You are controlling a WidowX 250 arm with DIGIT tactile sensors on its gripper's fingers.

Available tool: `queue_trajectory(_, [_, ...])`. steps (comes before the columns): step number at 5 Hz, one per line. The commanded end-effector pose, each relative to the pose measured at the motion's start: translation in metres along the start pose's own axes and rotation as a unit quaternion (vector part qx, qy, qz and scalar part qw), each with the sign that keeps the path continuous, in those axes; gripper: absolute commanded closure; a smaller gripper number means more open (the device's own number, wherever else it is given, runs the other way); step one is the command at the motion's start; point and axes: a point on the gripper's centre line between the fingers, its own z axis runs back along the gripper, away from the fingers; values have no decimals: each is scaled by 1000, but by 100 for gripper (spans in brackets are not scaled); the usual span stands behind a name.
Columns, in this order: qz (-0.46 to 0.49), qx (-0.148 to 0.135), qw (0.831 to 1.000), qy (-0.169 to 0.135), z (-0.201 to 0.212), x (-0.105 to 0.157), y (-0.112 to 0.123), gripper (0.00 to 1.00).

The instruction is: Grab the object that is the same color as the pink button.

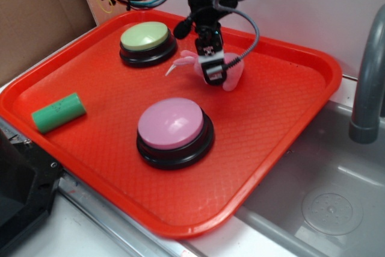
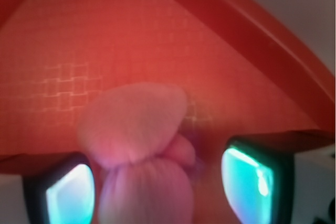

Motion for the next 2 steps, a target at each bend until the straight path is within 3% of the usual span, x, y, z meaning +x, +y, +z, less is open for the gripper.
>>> queue_trajectory(1, [-13,43,999,4,-1,11,-17,100])
queue_trajectory(2, [1,44,999,9,3,10,-15,100])
